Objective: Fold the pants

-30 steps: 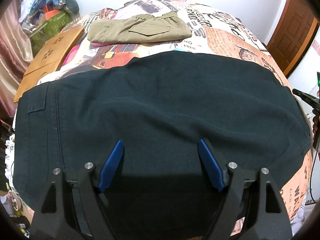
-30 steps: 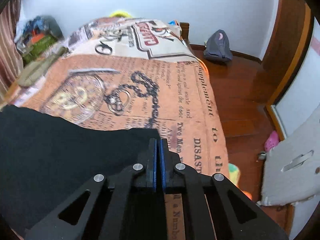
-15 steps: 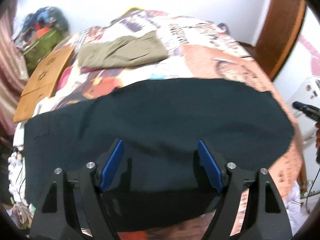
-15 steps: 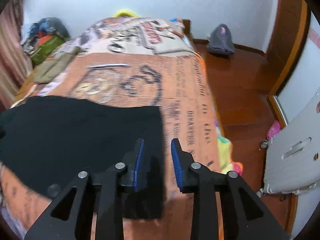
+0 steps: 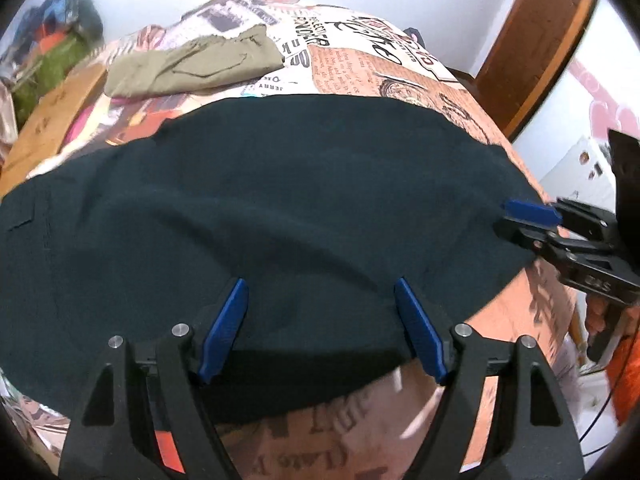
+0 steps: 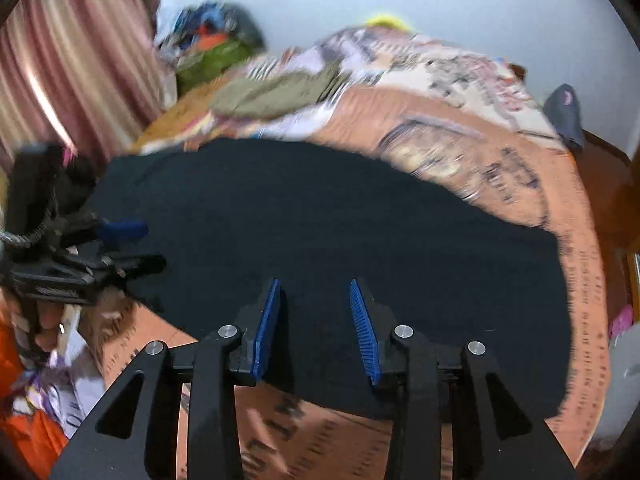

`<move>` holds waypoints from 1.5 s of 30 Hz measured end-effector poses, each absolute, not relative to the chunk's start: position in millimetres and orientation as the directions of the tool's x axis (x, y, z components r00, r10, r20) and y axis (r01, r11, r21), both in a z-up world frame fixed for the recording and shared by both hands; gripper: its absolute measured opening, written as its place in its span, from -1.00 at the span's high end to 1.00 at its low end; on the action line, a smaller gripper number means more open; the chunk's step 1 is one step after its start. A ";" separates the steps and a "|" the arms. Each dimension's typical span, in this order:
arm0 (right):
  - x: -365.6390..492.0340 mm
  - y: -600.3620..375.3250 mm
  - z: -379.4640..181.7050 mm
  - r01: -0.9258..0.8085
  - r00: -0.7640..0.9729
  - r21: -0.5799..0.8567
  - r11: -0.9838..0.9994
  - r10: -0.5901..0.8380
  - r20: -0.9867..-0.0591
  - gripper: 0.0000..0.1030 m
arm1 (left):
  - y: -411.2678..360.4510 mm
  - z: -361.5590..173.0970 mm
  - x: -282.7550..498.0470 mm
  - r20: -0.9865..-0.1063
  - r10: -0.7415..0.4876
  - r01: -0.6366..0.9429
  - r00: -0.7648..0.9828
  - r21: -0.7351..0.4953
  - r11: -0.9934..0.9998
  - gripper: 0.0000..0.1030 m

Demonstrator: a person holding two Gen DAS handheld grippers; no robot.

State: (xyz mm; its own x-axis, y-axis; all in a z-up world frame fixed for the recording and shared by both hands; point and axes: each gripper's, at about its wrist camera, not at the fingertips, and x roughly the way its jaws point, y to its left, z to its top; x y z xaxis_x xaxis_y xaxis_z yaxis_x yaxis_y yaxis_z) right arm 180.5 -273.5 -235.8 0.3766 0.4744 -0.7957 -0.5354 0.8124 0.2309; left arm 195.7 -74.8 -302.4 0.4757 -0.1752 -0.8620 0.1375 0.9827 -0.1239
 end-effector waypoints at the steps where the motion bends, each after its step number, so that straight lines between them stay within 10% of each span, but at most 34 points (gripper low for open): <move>1: 177.1 -272.3 -237.7 -0.537 0.396 0.211 0.817 0.465 -0.792 0.32 | -74.7 -302.7 191.6 -0.860 -0.174 0.144 0.480 -0.119 0.982 -0.50; 21: 236.3 -200.6 -188.4 -0.636 0.382 0.144 0.758 0.471 -0.795 0.06 | 50.2 -306.6 193.5 -0.873 -0.031 -0.125 0.487 -0.105 0.987 -0.35; 35: 326.0 -104.2 -250.7 -0.747 0.158 0.152 0.648 0.395 -0.905 -0.03 | 62.1 -334.3 185.4 -0.865 -0.052 -0.112 0.499 -0.123 0.986 -0.38; 39: 319.5 -112.8 -246.2 -0.736 0.184 0.164 0.657 0.427 -0.885 0.62 | 61.6 -333.8 184.2 -0.865 -0.035 -0.107 0.501 -0.102 0.989 -0.41; 45: 293.5 -101.2 -240.7 -0.784 0.333 -0.036 0.620 0.371 -0.867 0.84 | 61.4 -333.3 184.6 -0.867 -0.023 -0.111 0.498 -0.089 0.990 -0.41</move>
State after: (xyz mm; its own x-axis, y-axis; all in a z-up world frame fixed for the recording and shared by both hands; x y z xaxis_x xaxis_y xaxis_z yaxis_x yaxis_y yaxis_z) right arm 293.5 -101.2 -240.7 0.3329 0.3708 -0.8670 -0.7835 0.6203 -0.0355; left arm 184.6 61.4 -333.3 0.4976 -0.0226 -0.8671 -0.1108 0.9898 -0.0894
